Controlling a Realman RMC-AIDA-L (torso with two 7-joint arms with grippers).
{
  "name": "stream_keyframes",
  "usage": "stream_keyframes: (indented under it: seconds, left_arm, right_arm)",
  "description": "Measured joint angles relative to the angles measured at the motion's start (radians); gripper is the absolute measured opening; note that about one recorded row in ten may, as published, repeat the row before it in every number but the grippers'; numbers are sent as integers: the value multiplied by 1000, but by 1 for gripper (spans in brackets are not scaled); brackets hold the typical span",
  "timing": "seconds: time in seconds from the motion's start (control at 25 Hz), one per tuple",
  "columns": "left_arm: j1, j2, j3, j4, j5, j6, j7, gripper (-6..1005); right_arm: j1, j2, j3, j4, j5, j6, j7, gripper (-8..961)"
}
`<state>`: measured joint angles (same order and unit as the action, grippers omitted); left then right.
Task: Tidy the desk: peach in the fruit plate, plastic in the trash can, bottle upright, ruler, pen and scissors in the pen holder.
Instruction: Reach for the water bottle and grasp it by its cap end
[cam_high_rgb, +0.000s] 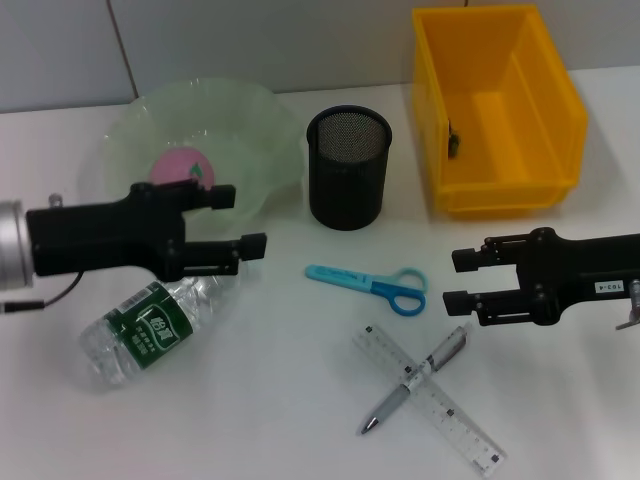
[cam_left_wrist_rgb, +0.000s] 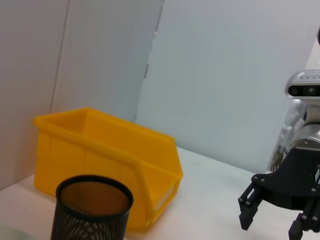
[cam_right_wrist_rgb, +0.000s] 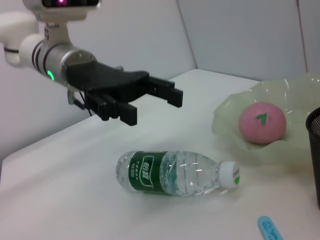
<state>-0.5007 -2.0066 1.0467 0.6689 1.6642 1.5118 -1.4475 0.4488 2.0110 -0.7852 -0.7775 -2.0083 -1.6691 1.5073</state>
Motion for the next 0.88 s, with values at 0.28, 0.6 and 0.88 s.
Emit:
stream_keyframes:
  seconds: [0.28, 0.6, 0.88]
  left_arm:
    - [-104, -45, 13, 345, 314, -1, -324, 834]
    - [-254, -58, 70, 438, 613, 41, -594, 834]
    - [-346, -63, 128, 449, 768, 80, -748, 834]
  right_arm:
    - [2, 0, 1, -2, -1, 7, -1, 669]
    - [2, 0, -5, -11, -2, 6, -1, 668]
    - [7, -4, -8, -13, -4, 7, -21, 668]
